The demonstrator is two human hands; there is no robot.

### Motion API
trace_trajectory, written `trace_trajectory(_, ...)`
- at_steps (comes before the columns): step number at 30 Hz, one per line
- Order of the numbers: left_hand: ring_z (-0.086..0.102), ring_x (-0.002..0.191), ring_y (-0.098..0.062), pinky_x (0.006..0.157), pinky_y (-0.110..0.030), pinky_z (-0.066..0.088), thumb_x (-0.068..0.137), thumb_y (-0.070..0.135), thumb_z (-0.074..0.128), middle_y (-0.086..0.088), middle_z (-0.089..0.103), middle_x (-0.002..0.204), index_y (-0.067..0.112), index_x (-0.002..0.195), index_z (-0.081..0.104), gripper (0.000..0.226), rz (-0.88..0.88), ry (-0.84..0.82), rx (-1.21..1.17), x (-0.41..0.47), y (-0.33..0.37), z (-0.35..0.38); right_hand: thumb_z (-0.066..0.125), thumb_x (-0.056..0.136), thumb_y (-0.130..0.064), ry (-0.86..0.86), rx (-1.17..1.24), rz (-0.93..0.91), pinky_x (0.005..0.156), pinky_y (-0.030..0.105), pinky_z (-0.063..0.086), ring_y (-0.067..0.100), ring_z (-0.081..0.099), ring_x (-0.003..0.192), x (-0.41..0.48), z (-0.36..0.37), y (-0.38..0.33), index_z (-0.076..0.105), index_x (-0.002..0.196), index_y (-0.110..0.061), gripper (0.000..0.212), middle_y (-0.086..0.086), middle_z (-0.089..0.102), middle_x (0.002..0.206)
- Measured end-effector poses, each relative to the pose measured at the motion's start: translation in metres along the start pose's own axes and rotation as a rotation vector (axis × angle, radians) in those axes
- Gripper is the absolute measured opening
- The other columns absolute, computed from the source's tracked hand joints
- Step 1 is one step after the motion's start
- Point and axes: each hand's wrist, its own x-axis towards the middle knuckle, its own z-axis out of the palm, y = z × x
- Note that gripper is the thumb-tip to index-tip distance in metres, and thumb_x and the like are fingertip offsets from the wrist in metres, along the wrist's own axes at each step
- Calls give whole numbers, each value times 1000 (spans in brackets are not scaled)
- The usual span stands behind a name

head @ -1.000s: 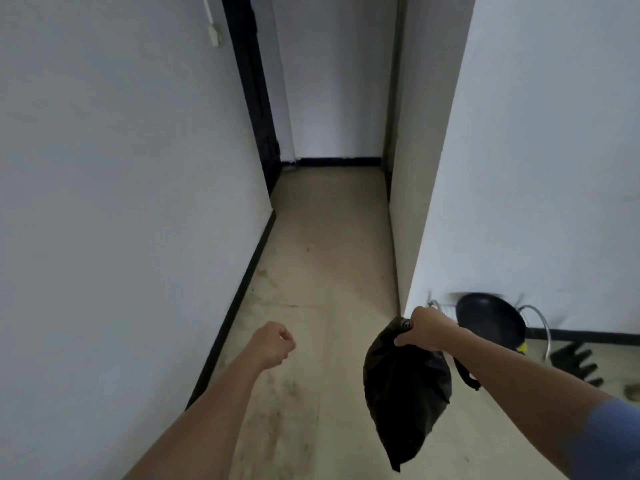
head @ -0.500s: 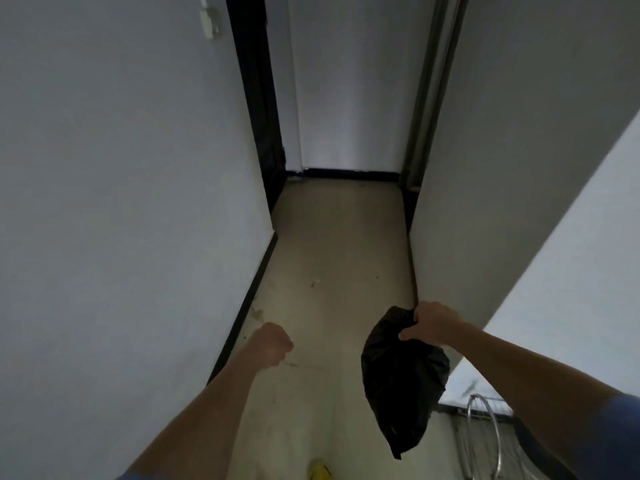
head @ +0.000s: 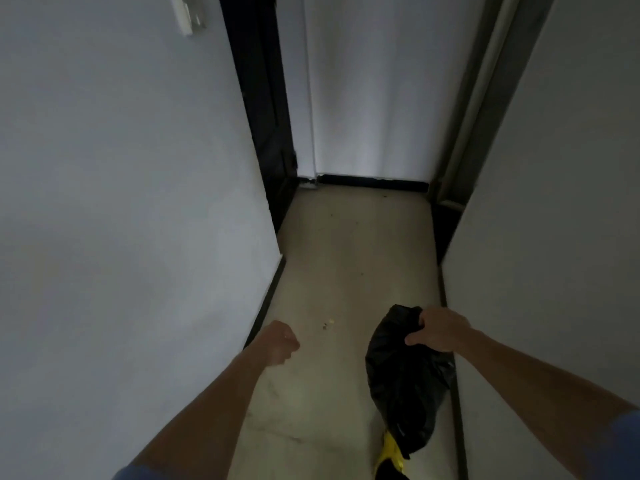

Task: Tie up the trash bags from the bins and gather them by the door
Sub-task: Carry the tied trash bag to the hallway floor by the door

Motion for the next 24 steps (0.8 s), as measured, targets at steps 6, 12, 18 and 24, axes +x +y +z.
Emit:
trace_trajectory(6,53,55,-17,53,-22,45,87,12,62,-13,62,81,2,94,64,12,-103,52,-10,108,72,-18,71,74,-57,-100,-29,-100,61,27,41,19,59,83,151,-58,-19,51,88,-16,48,1,57,90)
trace_trajectory(12,59,58,-14,52,-19,51,91,17,60,-13,66,84,3,101,67,19,-89,163,-2,174,112,-47,73,74,-53,-129,-171,-186,69,30,44,22,60,86,267,-122,-64,57,103,-13,52,7,62,104)
trace_trajectory(18,56,53,-10,39,-12,45,93,11,59,-5,61,72,3,106,65,16,-183,165,-76,268,118,-92,71,77,-51,-168,-273,-252,68,28,41,22,56,85,388,-159,-121,54,105,-17,47,5,58,105)
trace_trajectory(24,57,55,-15,53,-21,52,91,11,60,-15,65,80,11,81,62,10,-256,124,-102,408,127,-129,65,85,-50,-224,-307,-261,77,28,44,23,60,102,522,-150,-174,52,124,-16,54,5,60,120)
